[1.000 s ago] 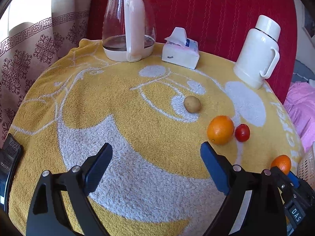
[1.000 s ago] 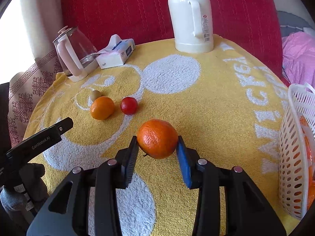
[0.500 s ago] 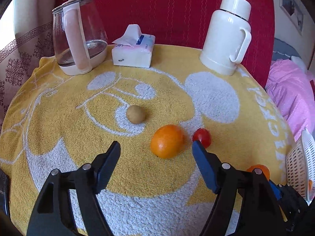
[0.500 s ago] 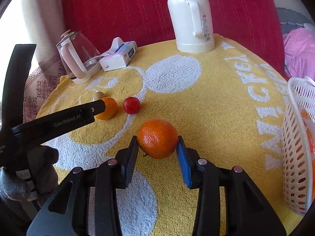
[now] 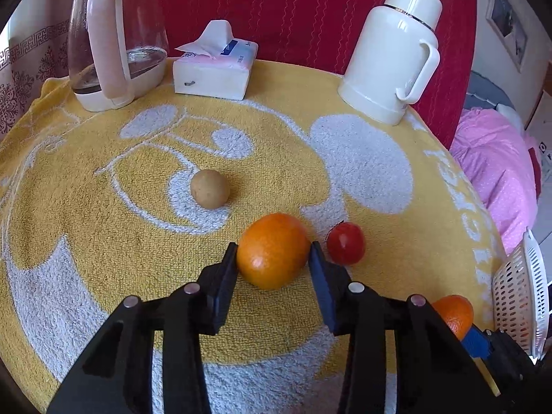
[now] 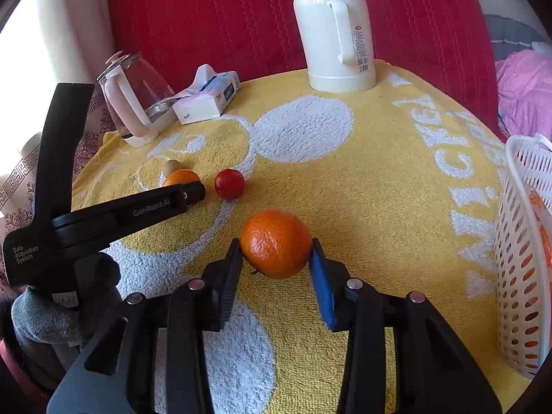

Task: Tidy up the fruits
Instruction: 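Carry the orange with the right tool and release it into the basket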

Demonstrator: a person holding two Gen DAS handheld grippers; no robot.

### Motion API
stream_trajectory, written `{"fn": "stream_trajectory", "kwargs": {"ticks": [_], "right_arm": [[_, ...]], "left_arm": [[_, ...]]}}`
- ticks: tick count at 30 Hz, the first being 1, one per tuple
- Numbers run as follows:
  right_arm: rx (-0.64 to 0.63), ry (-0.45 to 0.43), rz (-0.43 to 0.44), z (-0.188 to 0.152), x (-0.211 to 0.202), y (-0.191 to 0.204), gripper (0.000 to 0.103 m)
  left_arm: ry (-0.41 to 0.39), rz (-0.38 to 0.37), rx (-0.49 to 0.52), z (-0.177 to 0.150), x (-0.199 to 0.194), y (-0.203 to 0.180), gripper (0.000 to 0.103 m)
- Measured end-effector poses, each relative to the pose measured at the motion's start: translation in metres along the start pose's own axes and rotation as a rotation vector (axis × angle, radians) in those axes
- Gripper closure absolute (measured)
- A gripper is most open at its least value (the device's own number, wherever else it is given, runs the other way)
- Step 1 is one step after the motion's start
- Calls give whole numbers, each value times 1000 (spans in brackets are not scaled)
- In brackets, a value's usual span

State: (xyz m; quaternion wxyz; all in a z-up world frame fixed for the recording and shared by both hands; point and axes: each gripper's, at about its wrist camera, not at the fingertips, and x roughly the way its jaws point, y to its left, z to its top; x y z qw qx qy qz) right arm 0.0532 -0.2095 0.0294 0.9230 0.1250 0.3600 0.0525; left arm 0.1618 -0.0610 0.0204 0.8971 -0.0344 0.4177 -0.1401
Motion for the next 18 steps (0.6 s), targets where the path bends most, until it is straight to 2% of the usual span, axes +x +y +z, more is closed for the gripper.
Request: {"fn": "stream_trajectory", "kwargs": {"ticks": [10, 18], "right_arm": [[1, -38, -21, 2, -12, -1, 63], [46, -130, -49, 13, -54, -18, 63]], "left_arm": [[-77, -19, 31, -6, -31, -12, 61], [-112, -26, 72, -10, -45, -25, 61]]}}
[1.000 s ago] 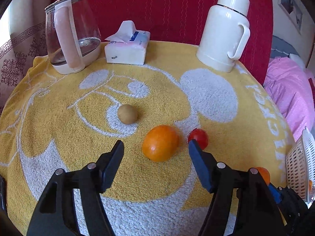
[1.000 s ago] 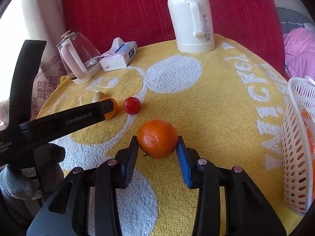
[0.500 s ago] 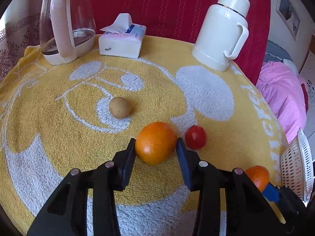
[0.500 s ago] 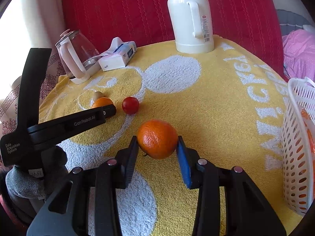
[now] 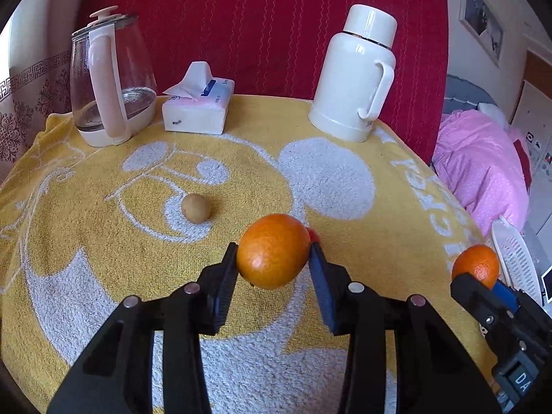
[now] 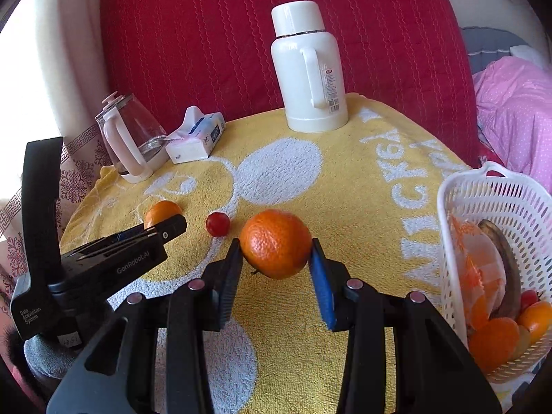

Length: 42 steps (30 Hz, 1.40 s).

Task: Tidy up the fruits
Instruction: 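Carry the orange with the right tool and release it into the basket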

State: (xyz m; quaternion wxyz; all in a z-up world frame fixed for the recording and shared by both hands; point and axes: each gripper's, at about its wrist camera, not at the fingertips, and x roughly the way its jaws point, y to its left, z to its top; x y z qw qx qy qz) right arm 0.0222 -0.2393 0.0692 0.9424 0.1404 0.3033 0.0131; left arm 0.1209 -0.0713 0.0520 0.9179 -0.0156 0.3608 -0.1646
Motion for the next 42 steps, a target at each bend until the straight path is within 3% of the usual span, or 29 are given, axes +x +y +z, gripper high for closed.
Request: {"fn": "stream_trajectory", "kwargs": {"ticks": [10, 14, 22, 25, 28, 42], "right_arm": [[115, -121, -137, 14, -65, -64, 63], [144, -123, -233, 10, -80, -95, 63], [241, -110, -340, -2, -92, -146, 63], [267, -101, -363, -6, -93, -155, 62], [269, -117, -388, -8, -97, -158, 53], [246, -119, -376, -18, -109, -151, 53]], "left_arm": [[-1, -11, -4, -1, -5, -3, 61], [-5, -21, 6, -2, -8, -7, 61], [-4, -30, 25, -5, -10, -14, 61], [-3, -32, 30, -6, -10, -16, 61], [-7, -35, 33, -6, -11, -17, 61], [-23, -40, 61, -6, -17, -26, 61]]}}
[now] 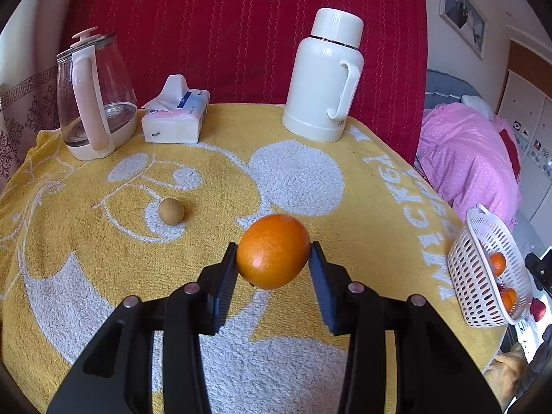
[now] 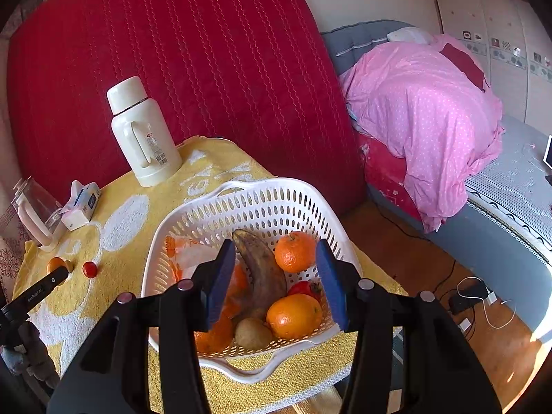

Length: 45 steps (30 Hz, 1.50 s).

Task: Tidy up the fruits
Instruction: 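Carry the orange with the right tool and release it into the basket, then carry the orange with the left tool and release it into the basket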

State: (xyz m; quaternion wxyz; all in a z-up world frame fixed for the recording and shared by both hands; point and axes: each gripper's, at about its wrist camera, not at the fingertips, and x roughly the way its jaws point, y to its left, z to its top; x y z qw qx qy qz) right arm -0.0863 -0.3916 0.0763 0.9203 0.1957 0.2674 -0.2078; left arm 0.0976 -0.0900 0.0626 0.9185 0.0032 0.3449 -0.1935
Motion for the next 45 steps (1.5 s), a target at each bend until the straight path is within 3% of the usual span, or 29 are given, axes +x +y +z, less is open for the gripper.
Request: {"fn": "stream_trajectory", "kwargs": {"ticks": [11, 24, 34, 39, 41, 45], "right_arm": [[17, 0, 50, -1, -3, -4, 53], [26, -28, 93, 12, -3, -21, 53], [50, -41, 121, 23, 2, -40, 52], [68, -34, 126, 24, 5, -45, 52], [70, -27, 129, 23, 7, -46, 52], [75, -21, 122, 23, 11, -48, 52]], "left_arm": [[44, -67, 36, -7, -7, -37, 61], [61, -192, 187, -7, -13, -139, 61], [46, -255, 256, 12, -3, -200, 61], [95, -318, 223, 20, 22, -216, 61], [96, -320, 202, 22, 28, -216, 45], [83, -306, 180, 24, 32, -208, 42]]}}
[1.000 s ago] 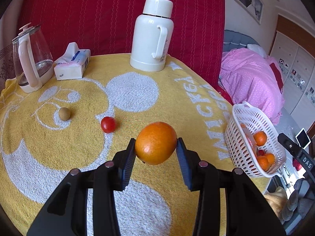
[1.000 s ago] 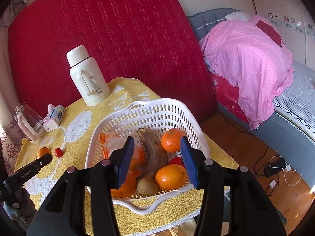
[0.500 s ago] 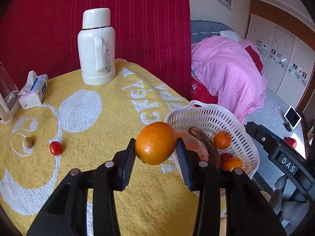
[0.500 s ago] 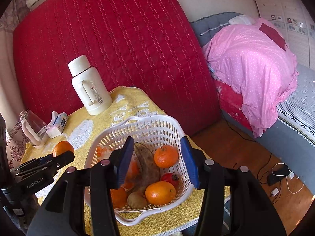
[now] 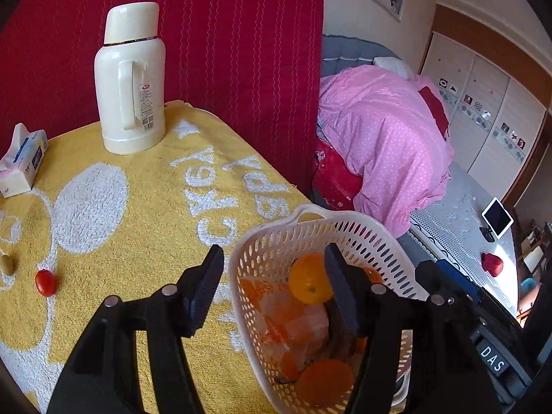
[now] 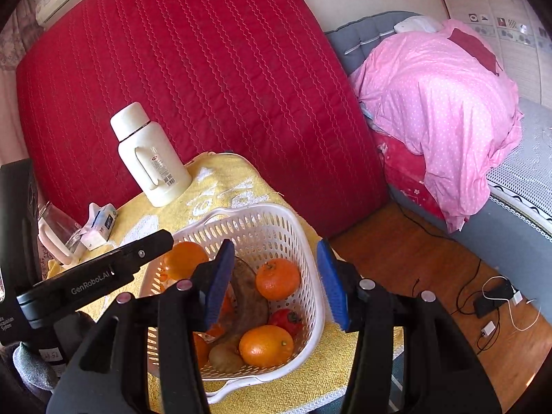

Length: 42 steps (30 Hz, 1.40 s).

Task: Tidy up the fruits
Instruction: 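Carry the orange with the left tool and release it into the basket, then move both tools back over the kiwi and tomato on the towel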

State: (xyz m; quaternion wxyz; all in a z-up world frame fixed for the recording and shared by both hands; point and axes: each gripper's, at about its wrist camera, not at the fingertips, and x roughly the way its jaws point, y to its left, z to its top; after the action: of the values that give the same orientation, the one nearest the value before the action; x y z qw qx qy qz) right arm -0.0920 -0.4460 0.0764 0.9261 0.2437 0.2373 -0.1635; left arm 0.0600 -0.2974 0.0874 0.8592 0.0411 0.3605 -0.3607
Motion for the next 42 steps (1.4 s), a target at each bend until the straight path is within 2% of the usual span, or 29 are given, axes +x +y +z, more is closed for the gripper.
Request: {"fn": "stream_trajectory", "kwargs": {"ticks": [7, 12, 14, 18, 21, 23, 24, 28, 31, 42], "right_arm": [[-3, 19, -10, -4, 7, 0, 52], [-7, 22, -10, -6, 8, 2, 52], [-5, 24, -11, -7, 8, 3, 52], [-11, 28, -4, -9, 7, 6, 52], [-20, 34, 7, -11, 7, 12, 52], [-27, 38, 15, -14, 7, 16, 52], [-30, 42, 21, -15, 7, 18, 52], [-55, 53, 42, -20, 7, 30, 52], [-76, 53, 50, -23, 6, 39, 52], [-110, 67, 66, -33, 5, 55, 52]], "left_arm": [[18, 49, -19, -6, 4, 19, 42], [26, 72, -34, -11, 5, 28, 36], [24, 77, -37, -12, 3, 31, 31], [25, 82, -45, -13, 1, 33, 30], [23, 94, -50, -15, -1, 35, 26], [31, 112, -55, -16, 0, 37, 15], [34, 121, -62, -16, 0, 39, 13], [46, 134, -101, -19, -1, 51, 12], [59, 114, -105, -21, -2, 57, 12], [26, 117, -121, -24, -20, 66, 12]]}}
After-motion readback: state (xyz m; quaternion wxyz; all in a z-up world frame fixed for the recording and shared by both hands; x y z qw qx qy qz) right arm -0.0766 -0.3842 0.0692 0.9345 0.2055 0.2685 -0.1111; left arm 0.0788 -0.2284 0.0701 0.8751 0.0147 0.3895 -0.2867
